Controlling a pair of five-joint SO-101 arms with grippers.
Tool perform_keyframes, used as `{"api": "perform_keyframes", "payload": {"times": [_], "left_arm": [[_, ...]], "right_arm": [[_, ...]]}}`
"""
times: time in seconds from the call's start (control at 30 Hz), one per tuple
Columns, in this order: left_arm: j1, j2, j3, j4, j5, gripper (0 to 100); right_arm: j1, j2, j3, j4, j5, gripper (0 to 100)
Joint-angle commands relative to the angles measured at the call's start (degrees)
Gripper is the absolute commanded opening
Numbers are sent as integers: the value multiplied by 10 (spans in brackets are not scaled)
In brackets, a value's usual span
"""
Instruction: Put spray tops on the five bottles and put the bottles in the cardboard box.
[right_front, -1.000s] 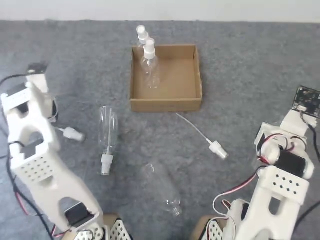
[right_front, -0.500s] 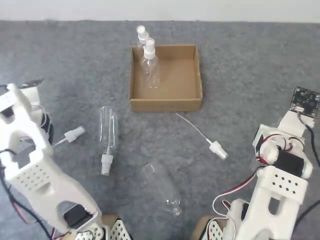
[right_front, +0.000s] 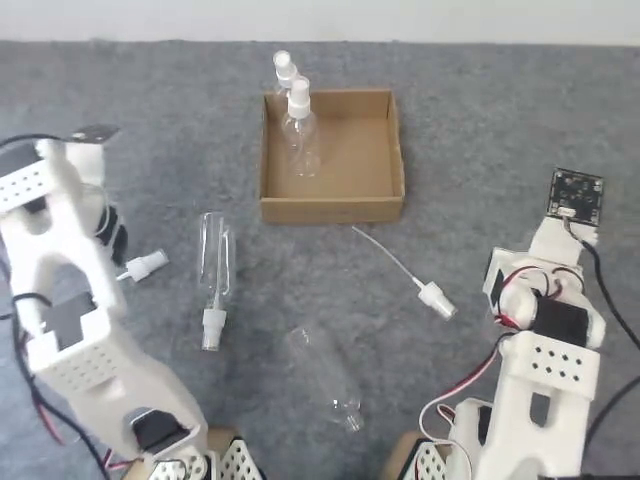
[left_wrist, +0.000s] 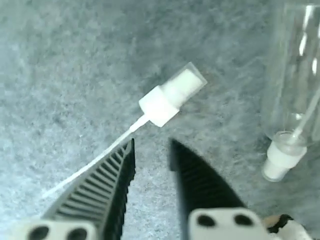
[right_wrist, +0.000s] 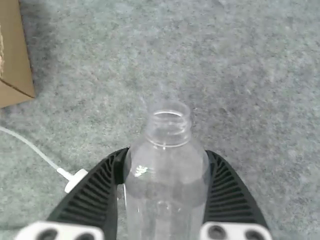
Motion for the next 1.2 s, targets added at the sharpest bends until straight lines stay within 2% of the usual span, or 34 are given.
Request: {"api": "perform_keyframes", "payload": {"times": [0.0, 0.17, 0.27, 0.43, 0.63, 0.83, 1.0, 1.17], "left_arm": [[16, -44, -22, -5, -59, 259], [26, -42, -17, -52, -215, 245], [37, -40, -17, -55, -252, 239], [55, -4, -18, -57, -287, 239], [62, 56, -19, -113, -300, 184], [61, 83, -18, -108, -336, 182], [62, 110, -18, -108, -333, 179], [64, 128, -18, -108, -333, 112]], "right_arm": [[-9, -18, -6, -12, 1, 93], [-9, -18, -6, -12, 1, 93], [-9, -17, -6, -12, 1, 93], [-9, -15, -6, -13, 1, 93], [-9, -13, -5, -13, 1, 93], [-9, -13, -5, -13, 1, 95], [-9, -13, -5, -20, 1, 94], [-9, -13, -5, -19, 1, 94]]}}
